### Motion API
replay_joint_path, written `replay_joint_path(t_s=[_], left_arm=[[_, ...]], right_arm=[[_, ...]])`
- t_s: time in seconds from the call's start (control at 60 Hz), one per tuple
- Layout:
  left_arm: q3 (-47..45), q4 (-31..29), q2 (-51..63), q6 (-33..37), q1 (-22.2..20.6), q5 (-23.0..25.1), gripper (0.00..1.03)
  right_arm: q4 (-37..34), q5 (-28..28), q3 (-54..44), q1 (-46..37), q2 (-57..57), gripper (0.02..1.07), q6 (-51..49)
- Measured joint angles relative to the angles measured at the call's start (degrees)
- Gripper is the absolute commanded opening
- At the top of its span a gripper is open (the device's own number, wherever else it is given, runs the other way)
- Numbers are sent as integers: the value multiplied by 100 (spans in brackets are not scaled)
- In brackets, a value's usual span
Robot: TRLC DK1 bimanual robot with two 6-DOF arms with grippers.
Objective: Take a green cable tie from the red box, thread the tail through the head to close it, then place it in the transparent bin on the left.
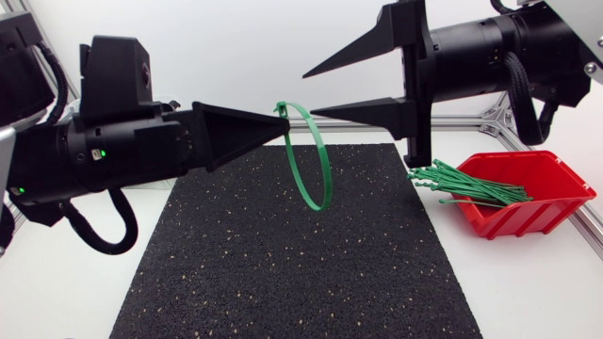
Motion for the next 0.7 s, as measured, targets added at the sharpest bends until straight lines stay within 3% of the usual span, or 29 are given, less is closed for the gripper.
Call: replay_joint_path(t_s=[0.3, 0.7], left_arm=[[11, 66, 136, -201, 227, 490, 3], [55, 153, 151, -326, 295, 675, 3]], right_arm=[[146, -17, 2, 9, 439, 46, 0], [164, -39, 42, 247, 457, 39, 0]])
